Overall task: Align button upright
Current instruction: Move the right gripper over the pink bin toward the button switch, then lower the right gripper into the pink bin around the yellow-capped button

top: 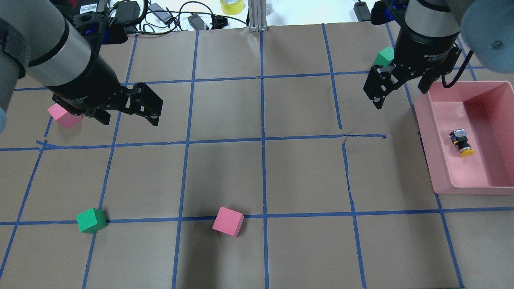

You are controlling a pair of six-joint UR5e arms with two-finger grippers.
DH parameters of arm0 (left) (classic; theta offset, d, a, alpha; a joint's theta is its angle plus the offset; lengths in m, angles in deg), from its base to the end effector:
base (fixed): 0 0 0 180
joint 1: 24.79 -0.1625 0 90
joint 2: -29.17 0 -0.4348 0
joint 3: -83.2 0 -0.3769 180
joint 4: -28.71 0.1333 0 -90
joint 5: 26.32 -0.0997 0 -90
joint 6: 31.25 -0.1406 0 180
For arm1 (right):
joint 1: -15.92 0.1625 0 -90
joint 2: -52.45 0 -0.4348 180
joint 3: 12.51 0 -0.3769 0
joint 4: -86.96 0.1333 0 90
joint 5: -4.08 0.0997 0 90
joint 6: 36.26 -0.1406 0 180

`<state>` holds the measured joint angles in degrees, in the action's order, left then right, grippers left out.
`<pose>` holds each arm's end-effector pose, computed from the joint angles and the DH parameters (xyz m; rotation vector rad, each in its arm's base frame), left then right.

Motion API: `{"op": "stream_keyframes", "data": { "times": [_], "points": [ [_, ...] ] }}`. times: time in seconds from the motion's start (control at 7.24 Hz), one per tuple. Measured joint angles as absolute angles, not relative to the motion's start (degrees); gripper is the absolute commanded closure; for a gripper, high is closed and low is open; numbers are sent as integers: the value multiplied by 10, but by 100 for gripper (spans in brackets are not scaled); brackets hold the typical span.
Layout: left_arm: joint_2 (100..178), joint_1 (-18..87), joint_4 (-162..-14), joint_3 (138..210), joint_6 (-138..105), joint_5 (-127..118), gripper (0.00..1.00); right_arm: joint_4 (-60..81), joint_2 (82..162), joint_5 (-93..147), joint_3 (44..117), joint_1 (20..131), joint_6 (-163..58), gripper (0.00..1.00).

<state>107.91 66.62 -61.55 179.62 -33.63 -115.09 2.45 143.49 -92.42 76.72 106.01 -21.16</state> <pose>-0.1462 -0.3978 0.4886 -0.1045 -3.1166 0.1250 0.1181 -0.4592 0.4633 0.4067 -3.0079 -0.1192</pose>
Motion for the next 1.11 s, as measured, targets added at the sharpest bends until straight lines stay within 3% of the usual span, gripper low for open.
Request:
{"op": "stream_keyframes", "data": {
  "times": [0.69, 1.11],
  "points": [
    [1079, 666, -616, 1795, -335, -1152, 0, -5, 1414, -956, 769, 1031, -211, 0],
    [1079, 666, -616, 1795, -335, -1152, 0, -40, 1392, -954, 777, 920, -203, 0]
  ]
}}
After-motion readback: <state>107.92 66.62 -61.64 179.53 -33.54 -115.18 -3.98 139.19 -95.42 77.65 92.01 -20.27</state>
